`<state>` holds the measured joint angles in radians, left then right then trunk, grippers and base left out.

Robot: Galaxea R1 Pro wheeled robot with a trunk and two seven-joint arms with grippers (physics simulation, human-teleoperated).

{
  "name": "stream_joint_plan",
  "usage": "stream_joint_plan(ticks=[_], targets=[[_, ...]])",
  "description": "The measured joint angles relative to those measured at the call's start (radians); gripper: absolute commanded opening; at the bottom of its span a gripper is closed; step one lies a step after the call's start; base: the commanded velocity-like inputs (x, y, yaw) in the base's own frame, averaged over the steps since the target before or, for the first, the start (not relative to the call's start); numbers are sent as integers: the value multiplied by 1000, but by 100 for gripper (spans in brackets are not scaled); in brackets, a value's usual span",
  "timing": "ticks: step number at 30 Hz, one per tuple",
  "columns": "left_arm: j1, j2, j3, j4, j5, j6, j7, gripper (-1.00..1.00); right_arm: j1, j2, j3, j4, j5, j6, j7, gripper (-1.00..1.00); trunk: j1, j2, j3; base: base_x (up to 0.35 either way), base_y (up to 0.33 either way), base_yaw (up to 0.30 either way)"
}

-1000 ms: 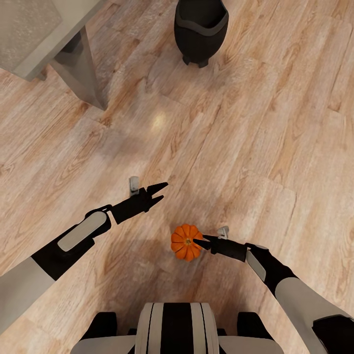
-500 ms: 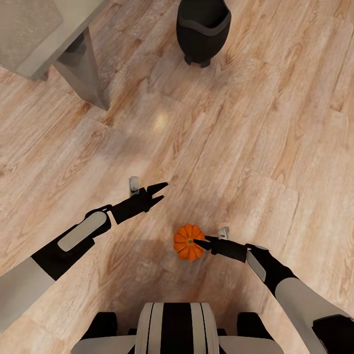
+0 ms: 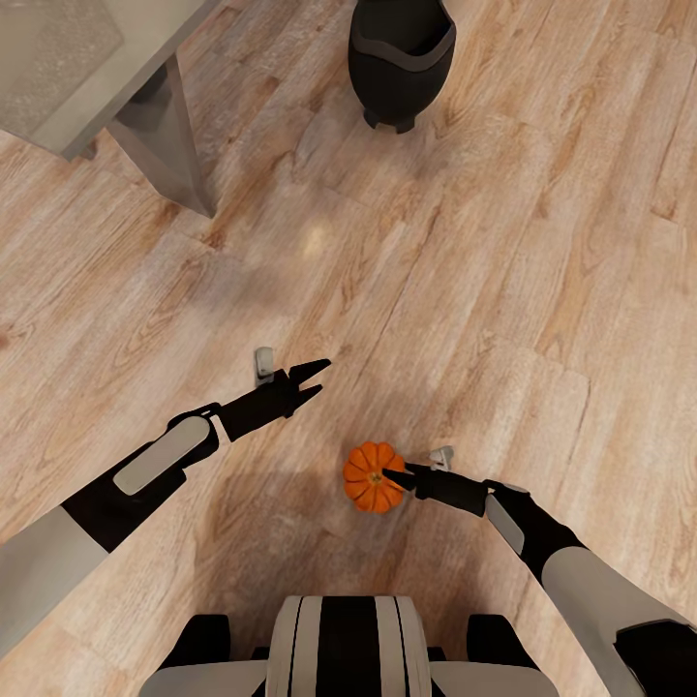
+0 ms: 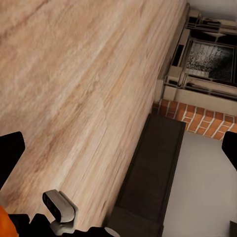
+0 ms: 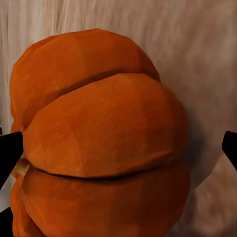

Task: Place each of the two pumpkins and all three candles from the living room inside a cabinet in the living room (use any cabinet), then make sure every cabinet is closed, and position the cauldron so it is next to a table in the living room.

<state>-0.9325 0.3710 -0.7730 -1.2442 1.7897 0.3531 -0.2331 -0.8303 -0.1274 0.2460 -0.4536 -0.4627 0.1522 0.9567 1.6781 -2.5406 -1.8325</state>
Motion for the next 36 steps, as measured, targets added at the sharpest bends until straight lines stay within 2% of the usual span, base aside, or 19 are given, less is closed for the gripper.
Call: stream_joint_plan(ticks=[24,25,36], targets=[[0,-1,0,0,0,0,0,100,0,0,1,-1,0,8,-1,100,0,0,0,0,0,0],[0,0,0,0,0,0,0,100,0,0,1,-1,0,8,-1,-100,0,0,0,0,0,0],[0,-1,0,0,-1,0,0,100,0,-1,1,-1,3,7,0,-100,0,0,0,0,0,0]])
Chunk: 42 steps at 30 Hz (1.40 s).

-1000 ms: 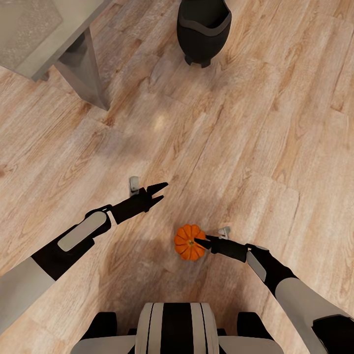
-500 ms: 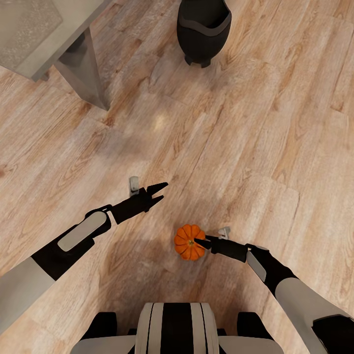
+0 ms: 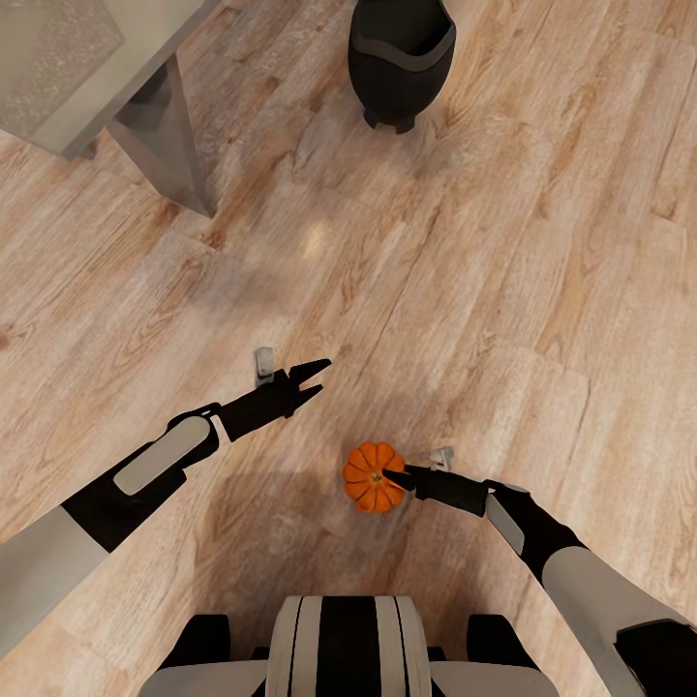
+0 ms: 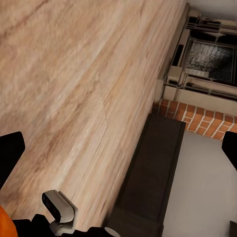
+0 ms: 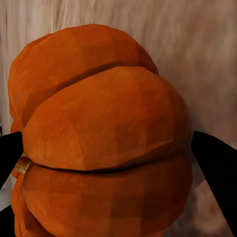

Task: Place each of the two pumpkins and all three candles from the living room inside a cabinet in the living room (use any cabinet), then make sure every cabinet is closed, and position the cauldron so it is next to a table in the living room.

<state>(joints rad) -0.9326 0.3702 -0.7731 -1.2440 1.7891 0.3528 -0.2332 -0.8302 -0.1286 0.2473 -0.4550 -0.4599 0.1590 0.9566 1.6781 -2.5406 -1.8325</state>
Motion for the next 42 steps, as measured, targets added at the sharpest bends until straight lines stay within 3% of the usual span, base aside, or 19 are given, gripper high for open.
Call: stream_joint_plan(ticks=[14,15,17,26,28,30,33,36,38,42], targets=[[0,0,0,0,0,0,0,100,0,-2,0,-12,8,0,-5,-100,0,0,0,0,0,0],[0,0,0,0,1,0,0,100,0,-2,-5,-13,8,1,-5,-100,0,0,0,0,0,0],[0,0,0,0,1,0,0,100,0,-2,-57,-29,3,3,13,-100,0,0,0,0,0,0],[0,-10,0,2,-2,0,0,100,0,-8,-70,-37,7,26,73,-100,0,0,0,0,0,0],[0,-17,0,6,-21,0,0,100,0,-8,-70,-37,7,26,76,-100,0,0,0,0,0,0],[0,-26,0,9,-62,1,0,100,0,-9,-79,-38,7,26,82,-100,0,0,0,0,0,0],[0,-38,1,10,-87,0,0,100,0,-10,-134,-43,7,32,89,-100,0,0,0,0,0,0],[0,-41,1,11,-92,0,0,100,0,-17,-173,-97,7,100,101,-100,0,0,0,0,0,0],[0,-42,3,11,-94,0,0,100,3,-44,-188,-179,7,195,111,-100,0,0,0,0,0,0],[0,-33,4,11,-94,1,0,100,5,-55,-190,-218,10,226,112,-100,0,0,0,0,0,0]])
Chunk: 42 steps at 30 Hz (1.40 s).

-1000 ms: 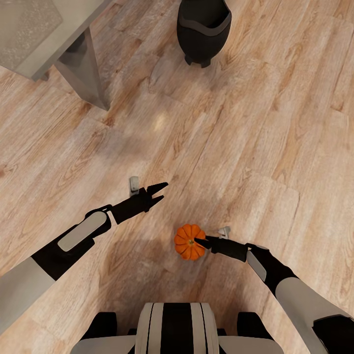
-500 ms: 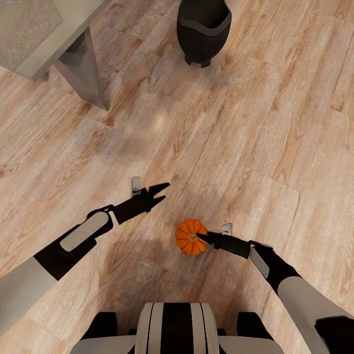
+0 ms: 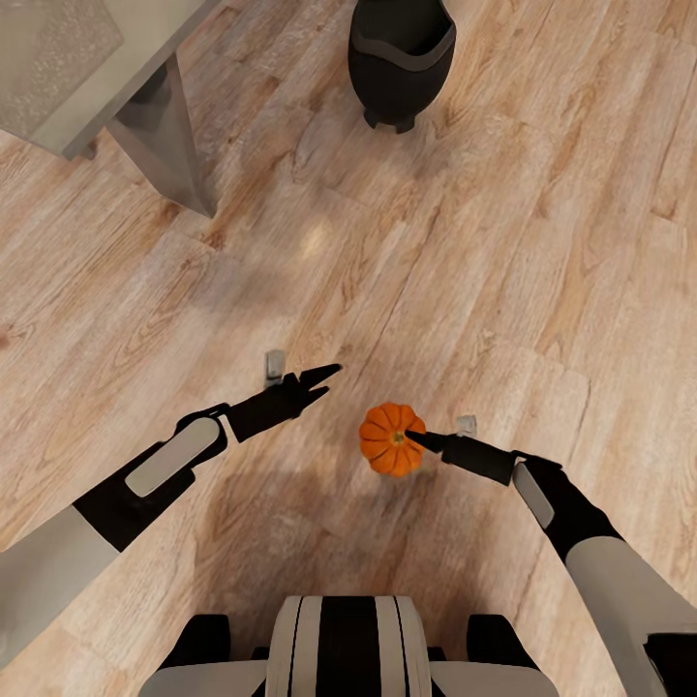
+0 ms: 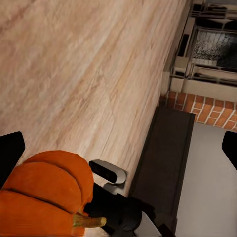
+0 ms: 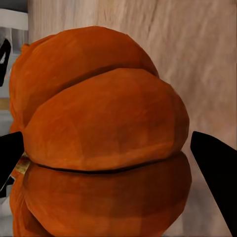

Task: Place each of the two pumpkins and all three candles from the living room inside a cabinet in the living room (use any cabinet), then make sure every cabinet is closed, and position the cauldron so it is next to a table in the living room.

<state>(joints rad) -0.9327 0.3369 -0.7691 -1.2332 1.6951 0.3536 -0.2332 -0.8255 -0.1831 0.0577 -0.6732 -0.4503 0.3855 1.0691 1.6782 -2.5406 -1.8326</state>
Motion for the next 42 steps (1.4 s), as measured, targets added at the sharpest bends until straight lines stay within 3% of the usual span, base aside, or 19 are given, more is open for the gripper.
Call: stream_joint_plan(ticks=[13,20,28,32,36,42], targets=[[0,9,4,0,0,1,7,100,0,-27,0,-63,2,72,-6,-100,0,0,0,0,0,0],[0,65,29,0,0,1,9,100,0,-27,1,-81,3,87,-3,-100,0,0,0,0,0,0],[0,72,40,0,0,2,9,100,0,-25,3,-96,3,87,-3,-100,0,0,0,0,0,0],[23,49,17,22,-14,10,12,100,-8,-17,-7,-82,2,81,-11,-100,0,0,0,0,0,0],[46,61,-5,43,7,-3,-10,100,-10,-9,16,-71,-1,59,-23,-100,0,0,0,0,0,0],[80,61,-39,76,15,-7,-33,100,-10,-8,8,-70,2,49,-26,-100,0,0,0,0,0,0]])
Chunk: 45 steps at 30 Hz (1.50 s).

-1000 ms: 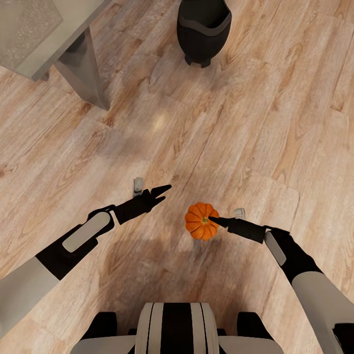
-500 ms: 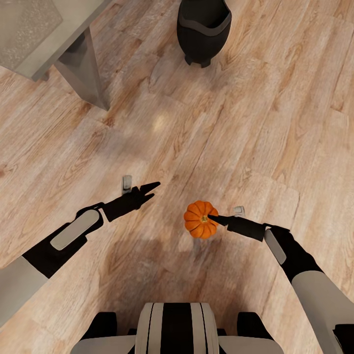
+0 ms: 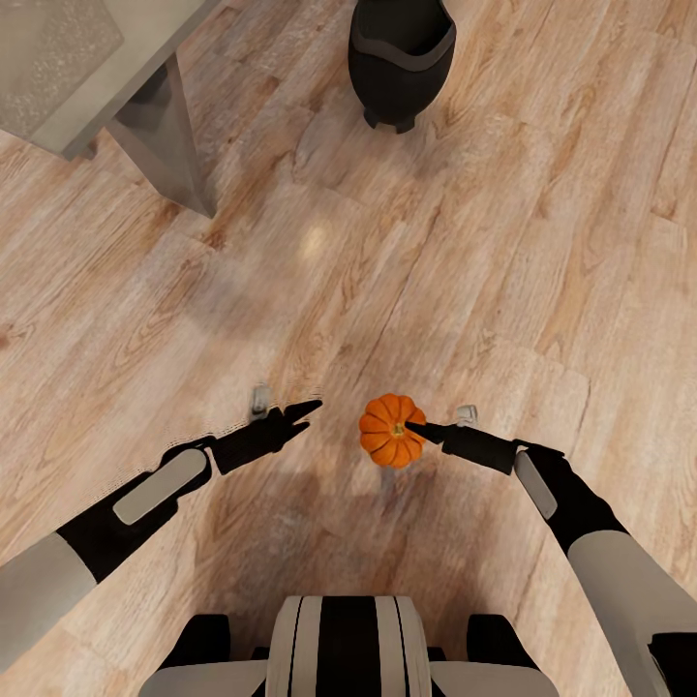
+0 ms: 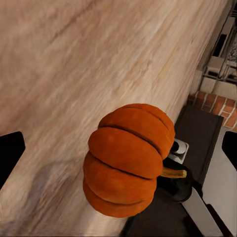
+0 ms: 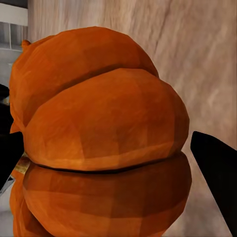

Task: Place each of the two pumpkins and all three candles from the living room inside a cabinet in the living room (use any cabinet), then make sure every cabinet is closed, and position the cauldron so it is next to a table in the living room.

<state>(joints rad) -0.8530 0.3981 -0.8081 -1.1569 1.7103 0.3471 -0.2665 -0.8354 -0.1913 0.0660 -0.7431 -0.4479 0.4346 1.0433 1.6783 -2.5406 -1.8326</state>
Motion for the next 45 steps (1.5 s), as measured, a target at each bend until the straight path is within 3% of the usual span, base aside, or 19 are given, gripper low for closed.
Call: stream_joint_plan(ticks=[11,18,20,21,22,23,45], targets=[[63,10,-62,39,0,1,-11,100,5,0,0,-6,2,-8,2,-100,0,0,0,0,0,0],[80,11,-65,37,0,1,-11,100,8,0,5,-15,7,-8,65,-100,0,0,0,0,0,0],[80,12,-65,37,0,1,-11,100,8,-2,5,-24,20,-15,-110,-100,0,0,0,0,0,0],[80,12,-65,37,0,1,-12,100,8,-2,4,-34,16,-11,-152,-100,0,0,0,0,0,0],[80,11,-65,38,0,1,-13,100,10,0,6,-94,-3,1,-290,-100,0,0,0,0,0,0],[80,12,-64,37,0,1,-13,100,10,-1,-4,-99,8,-8,-316,-100,0,0,0,0,0,0],[80,11,-65,37,0,1,-13,100,12,0,6,-107,6,-1,-321,-100,0,0,0,0,0,0]])
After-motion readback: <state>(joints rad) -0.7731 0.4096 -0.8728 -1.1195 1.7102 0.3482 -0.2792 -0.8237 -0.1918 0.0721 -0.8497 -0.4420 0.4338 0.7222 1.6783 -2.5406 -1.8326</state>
